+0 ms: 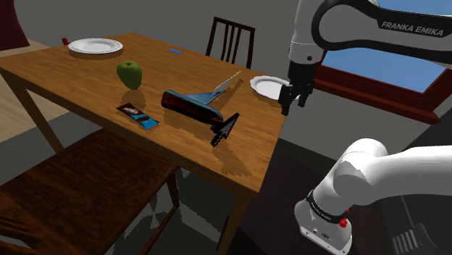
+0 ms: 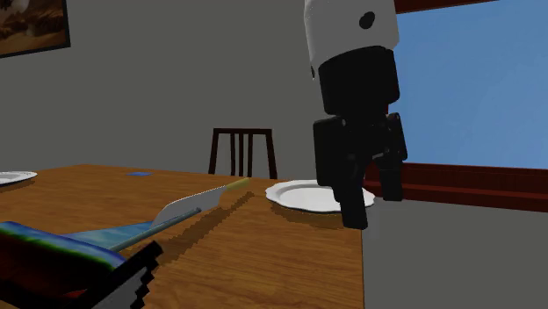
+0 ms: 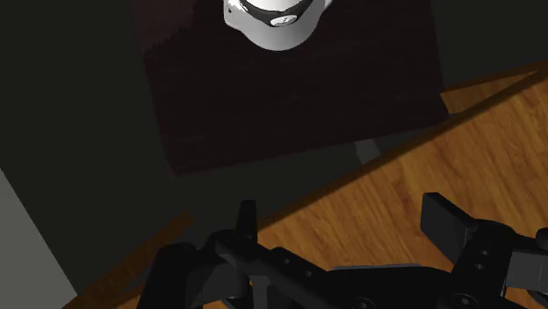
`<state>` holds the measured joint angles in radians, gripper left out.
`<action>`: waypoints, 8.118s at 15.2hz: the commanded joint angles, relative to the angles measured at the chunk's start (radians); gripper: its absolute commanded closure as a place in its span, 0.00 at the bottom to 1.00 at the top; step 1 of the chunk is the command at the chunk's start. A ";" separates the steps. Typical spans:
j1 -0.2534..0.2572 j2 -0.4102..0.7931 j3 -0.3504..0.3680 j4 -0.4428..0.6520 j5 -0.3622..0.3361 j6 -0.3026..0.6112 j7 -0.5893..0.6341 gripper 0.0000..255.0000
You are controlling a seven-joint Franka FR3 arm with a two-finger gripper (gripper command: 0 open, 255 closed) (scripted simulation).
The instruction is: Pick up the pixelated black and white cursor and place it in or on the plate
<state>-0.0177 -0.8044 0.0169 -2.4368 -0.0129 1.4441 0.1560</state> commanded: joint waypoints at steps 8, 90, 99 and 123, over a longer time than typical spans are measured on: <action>-0.031 -0.041 0.115 -0.029 0.270 0.120 0.363 0.00; -0.309 -0.017 0.482 0.015 0.588 0.324 1.455 1.00; -0.362 0.026 0.372 0.049 0.508 0.287 1.348 1.00; -0.581 0.531 0.019 0.404 0.264 0.293 0.881 1.00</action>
<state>-0.5923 -0.3108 0.0463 -2.0737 0.2576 1.7437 1.0520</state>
